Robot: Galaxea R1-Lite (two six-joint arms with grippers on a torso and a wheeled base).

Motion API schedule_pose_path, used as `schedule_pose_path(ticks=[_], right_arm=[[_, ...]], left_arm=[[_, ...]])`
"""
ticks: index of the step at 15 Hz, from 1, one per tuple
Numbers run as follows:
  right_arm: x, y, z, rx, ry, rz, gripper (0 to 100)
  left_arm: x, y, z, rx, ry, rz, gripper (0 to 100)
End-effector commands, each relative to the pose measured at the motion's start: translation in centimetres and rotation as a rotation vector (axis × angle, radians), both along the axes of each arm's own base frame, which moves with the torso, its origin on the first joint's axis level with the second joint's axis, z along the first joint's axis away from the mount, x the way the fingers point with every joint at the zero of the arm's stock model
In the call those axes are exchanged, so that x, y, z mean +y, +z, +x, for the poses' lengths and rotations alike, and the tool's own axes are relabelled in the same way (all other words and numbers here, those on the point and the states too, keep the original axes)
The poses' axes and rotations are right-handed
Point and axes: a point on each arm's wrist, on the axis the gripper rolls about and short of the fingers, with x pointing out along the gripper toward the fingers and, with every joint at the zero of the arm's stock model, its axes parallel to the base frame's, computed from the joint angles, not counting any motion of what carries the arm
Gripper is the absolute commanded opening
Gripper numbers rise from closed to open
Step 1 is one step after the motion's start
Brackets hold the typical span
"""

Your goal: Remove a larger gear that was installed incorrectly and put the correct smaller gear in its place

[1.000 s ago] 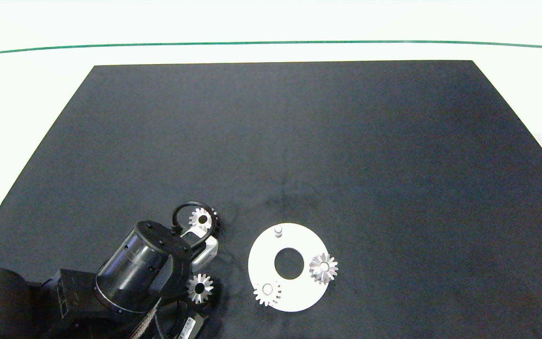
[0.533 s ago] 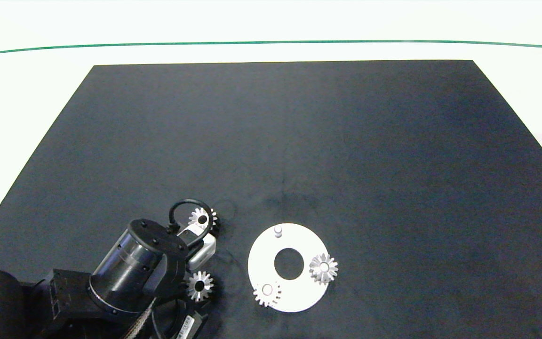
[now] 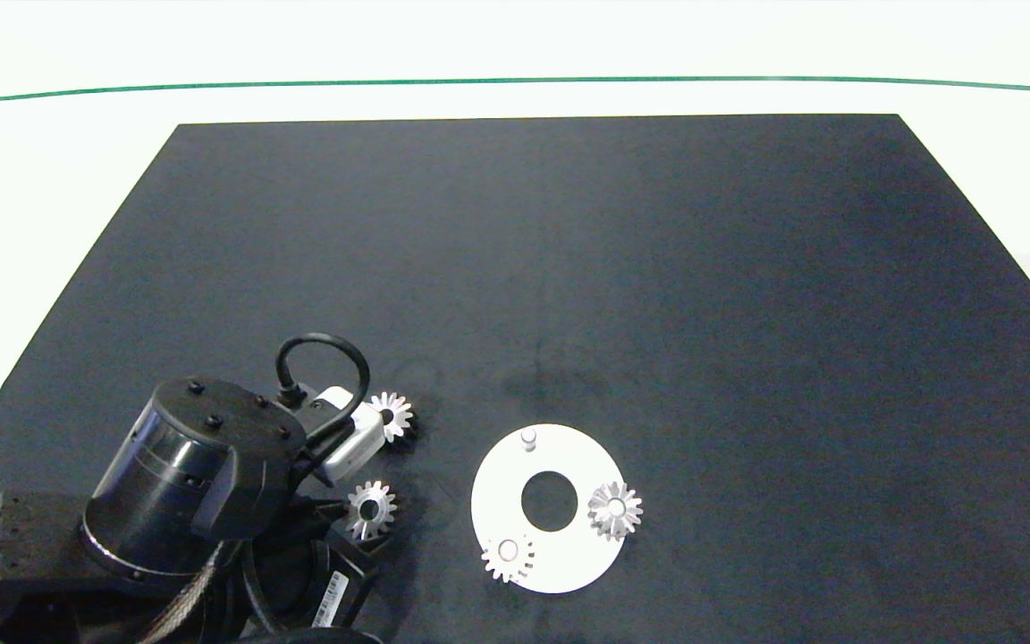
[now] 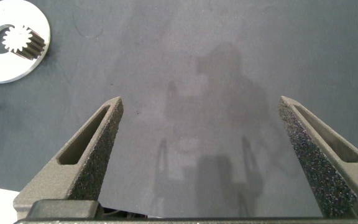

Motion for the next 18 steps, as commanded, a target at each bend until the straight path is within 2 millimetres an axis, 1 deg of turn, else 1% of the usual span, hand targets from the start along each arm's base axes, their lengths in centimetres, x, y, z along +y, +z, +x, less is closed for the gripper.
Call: schedule_pose_path(ticks=[1, 3, 5, 6, 7, 9, 10, 11, 12, 13, 14, 18], right_arm=[[0.0, 0.0, 0.0, -0.003, 0.001, 0.0, 100], [0.0, 0.0, -0.2, -0.016, 0.001, 0.001, 100], [0.0, 0.0, -0.4, -0.028, 0.001, 0.002, 100], [0.0, 0.0, -0.5, -0.029, 0.001, 0.0, 100], [0.0, 0.0, -0.5, -0.033, 0.001, 0.0, 100], [0.0, 0.0, -0.5, -0.031, 0.001, 0.0, 100], [0.0, 0.0, -0.6, -0.033, 0.003, -0.001, 100], [0.0, -0.1, -0.7, -0.041, 0.006, -0.017, 100], [0.0, -0.1, -0.7, -0.043, 0.009, -0.021, 100], [0.0, -0.4, -0.8, -0.042, 0.013, -0.029, 100], [0.0, -0.7, -0.8, -0.035, 0.018, -0.044, 100], [0.0, -0.7, -0.8, -0.035, 0.023, -0.046, 100]], left_arm=[[-0.7, 2.9, 0.6, -0.041, -0.02, -0.01, 28], [-1.7, 5.2, 1.3, -0.036, -0.033, -0.002, 28], [-3.6, 5.8, 1.6, -0.024, -0.075, 0.008, 28], [-4.2, 5.7, 1.8, -0.021, -0.087, 0.014, 28], [-5.4, 5.6, 2.0, -0.017, -0.11, 0.018, 28], [-6.9, 5.4, 1.6, -0.012, -0.156, 0.023, 28], [-7.3, 5.4, 1.5, -0.012, -0.17, 0.023, 28], [-8.4, 5.2, 1.3, -0.008, -0.196, 0.03, 28], [-8.7, 5.0, 1.3, -0.006, -0.204, 0.033, 28], [-9.4, 4.8, 1.4, -0.004, -0.211, 0.038, 28], [-10.5, 4.6, 2.0, -0.002, -0.216, 0.045, 28], [-12.4, 4.1, 3.3, -0.022, -0.26, 0.095, 28]])
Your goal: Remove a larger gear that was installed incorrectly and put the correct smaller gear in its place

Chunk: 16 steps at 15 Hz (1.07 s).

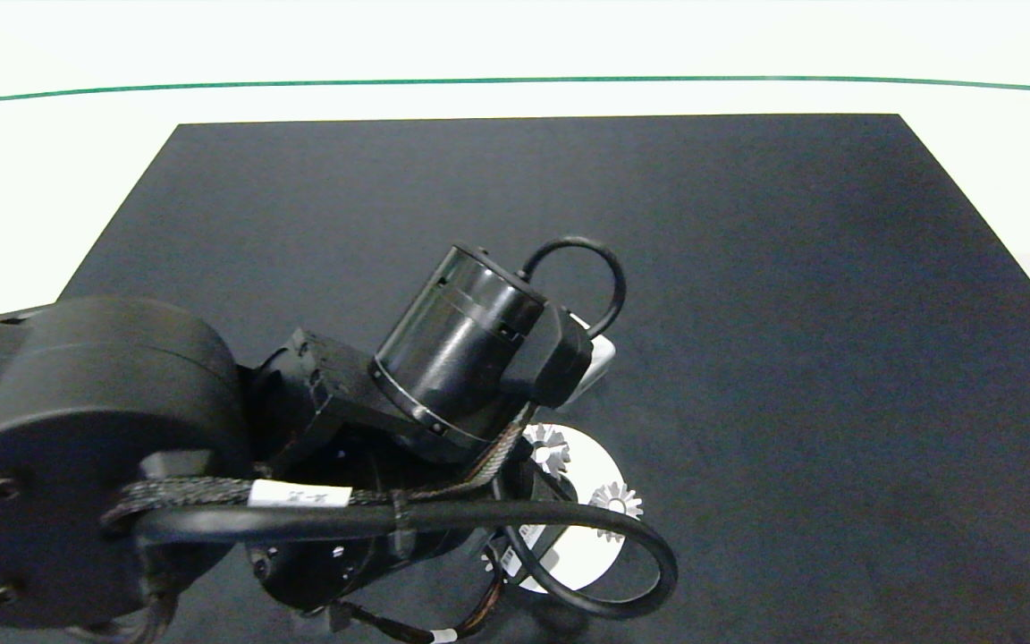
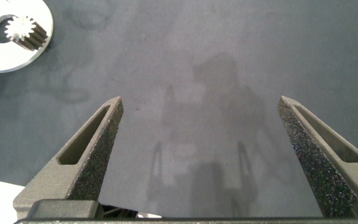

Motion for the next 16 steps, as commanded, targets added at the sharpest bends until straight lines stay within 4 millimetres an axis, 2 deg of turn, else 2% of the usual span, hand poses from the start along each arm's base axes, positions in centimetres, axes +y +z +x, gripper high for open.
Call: schedule_pose_path(ticks=[1, 3, 8, 16], right_arm=[[0.0, 0.0, 0.0, -0.001, 0.001, -0.002, 100], [0.0, -0.1, 0.0, 0.003, 0.004, 0.0, 100], [0.0, 0.0, -0.1, -0.005, 0.004, 0.001, 100], [0.0, 0.0, -0.1, -0.004, 0.004, -0.001, 100]], left_arm=[[-2.0, -1.1, 1.2, 0.008, -0.01, 0.031, 28], [-2.4, -1.7, 2.0, 0.006, -0.013, 0.06, 28], [-0.9, -1.3, 4.4, -0.023, 0.034, 0.084, 28], [-0.7, -1.1, 4.0, -0.018, 0.037, 0.074, 28]])
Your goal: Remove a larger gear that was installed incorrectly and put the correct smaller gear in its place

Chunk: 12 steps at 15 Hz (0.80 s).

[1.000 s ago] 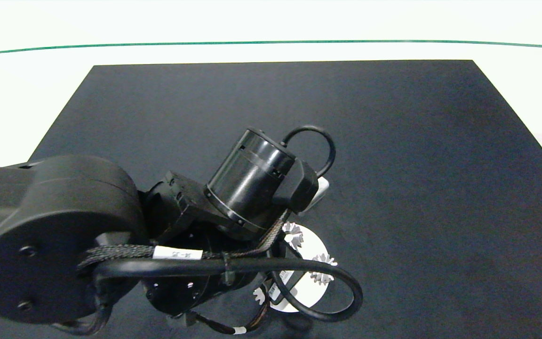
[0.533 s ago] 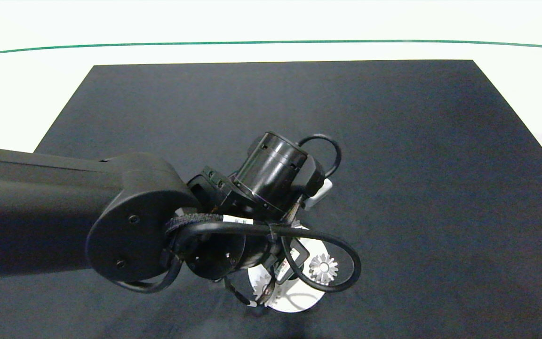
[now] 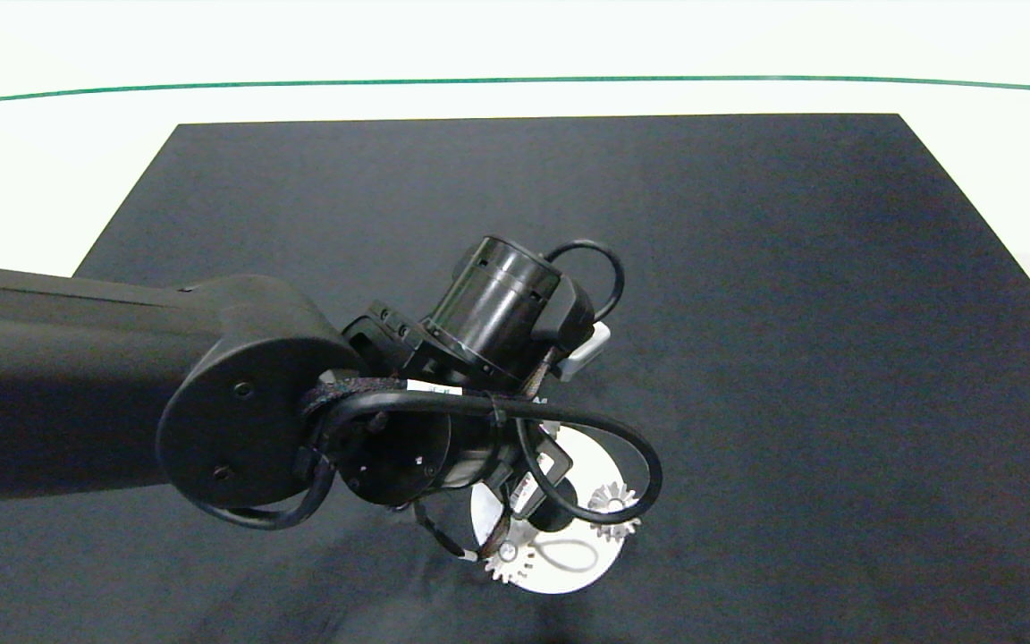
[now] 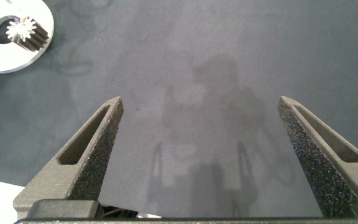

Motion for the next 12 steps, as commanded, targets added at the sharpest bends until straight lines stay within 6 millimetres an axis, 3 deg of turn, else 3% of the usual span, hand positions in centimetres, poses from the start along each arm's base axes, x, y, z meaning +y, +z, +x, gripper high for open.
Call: schedule_pose_path(ticks=[1, 12], right_arm=[[0.0, 0.0, 0.0, 0.001, 0.001, -0.001, 100], [0.0, 0.0, -0.1, -0.003, 0.001, 0.001, 100]], left_arm=[[0.0, 0.1, -0.3, 0.0, -0.005, 0.003, 28], [-0.2, -1.0, 0.2, 0.02, 0.005, 0.024, 28]])
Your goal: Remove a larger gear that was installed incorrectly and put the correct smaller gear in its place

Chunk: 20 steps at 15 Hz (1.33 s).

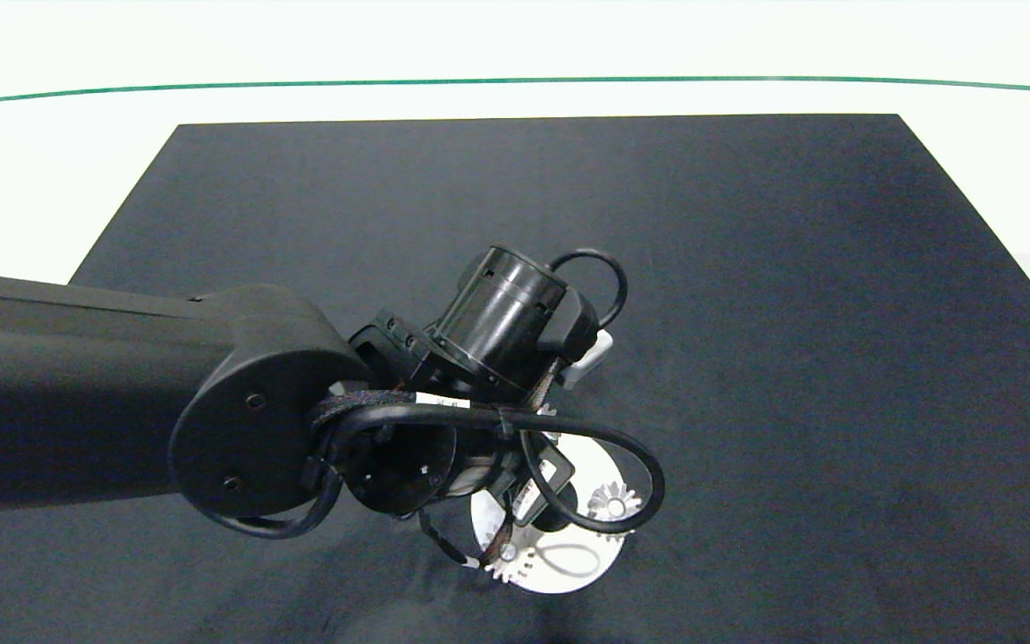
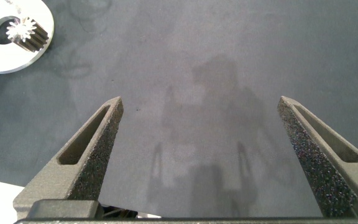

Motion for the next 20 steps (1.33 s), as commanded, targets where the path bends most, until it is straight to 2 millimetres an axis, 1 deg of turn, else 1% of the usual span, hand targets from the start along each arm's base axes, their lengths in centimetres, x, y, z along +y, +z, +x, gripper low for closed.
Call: schedule_pose_path(ticks=[1, 15, 17, 20], right_arm=[[0.0, 0.0, 0.0, -0.001, 0.0, 0.001, 100], [0.0, 0.0, 0.0, -0.001, 0.001, -0.001, 100], [0.0, 0.0, -0.1, -0.002, 0.001, -0.001, 100], [0.0, 0.0, -0.1, -0.002, 0.002, -0.001, 100]], left_arm=[[0.0, -0.4, 0.1, 0.008, 0.005, 0.013, 28], [0.8, 0.5, -0.2, -0.006, 0.012, -0.005, 28], [1.0, 0.5, 0.1, -0.006, 0.021, -0.005, 28], [1.4, 0.0, 0.3, 0.006, 0.035, 0.011, 28]])
